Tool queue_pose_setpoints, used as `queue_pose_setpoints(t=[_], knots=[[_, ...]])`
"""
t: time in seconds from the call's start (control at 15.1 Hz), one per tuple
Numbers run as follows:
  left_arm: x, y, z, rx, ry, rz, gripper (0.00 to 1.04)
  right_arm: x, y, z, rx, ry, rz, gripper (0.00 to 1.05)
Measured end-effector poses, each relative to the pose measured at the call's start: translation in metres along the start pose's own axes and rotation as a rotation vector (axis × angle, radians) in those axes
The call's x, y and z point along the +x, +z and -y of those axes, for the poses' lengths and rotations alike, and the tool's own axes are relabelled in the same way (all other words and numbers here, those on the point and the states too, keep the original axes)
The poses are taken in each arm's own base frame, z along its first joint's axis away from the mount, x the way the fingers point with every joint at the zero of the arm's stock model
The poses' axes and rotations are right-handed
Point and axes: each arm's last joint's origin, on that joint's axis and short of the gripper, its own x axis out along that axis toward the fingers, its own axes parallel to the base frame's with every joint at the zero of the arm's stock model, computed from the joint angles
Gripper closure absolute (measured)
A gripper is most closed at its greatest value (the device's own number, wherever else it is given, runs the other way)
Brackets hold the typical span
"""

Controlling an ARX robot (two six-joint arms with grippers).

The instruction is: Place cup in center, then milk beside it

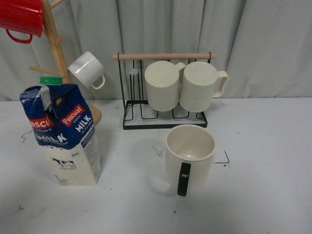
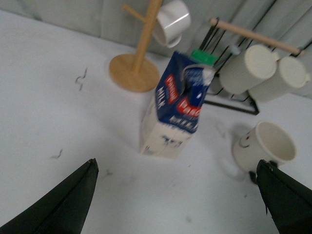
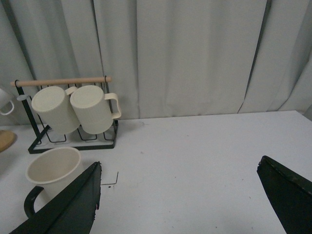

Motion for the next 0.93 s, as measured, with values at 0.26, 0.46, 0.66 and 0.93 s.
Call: queue_pose_setpoints(t=[0.26,0.46,0.66,0.93], knots=[[0.073,0.026,0.033,0.059,-0.136,0.021,0.07,0.000,0.000,0.000,0.000,0.000,0.000,0.06],[0.108,0.020,0.032,0.148,-0.168,-0.050,0.07,0.000,0.000,0.000,0.000,0.000,0.000,0.06],[0.121,0.016,0.021,0.231,-0.175,-0.042,0.07,0.000,0.000,0.000,0.000,0.000,0.000,0.06],[0.142,-0.002,0.015,0.276,-0.164,-0.114,0.07,0.000,0.000,0.000,0.000,0.000,0.000,0.06]])
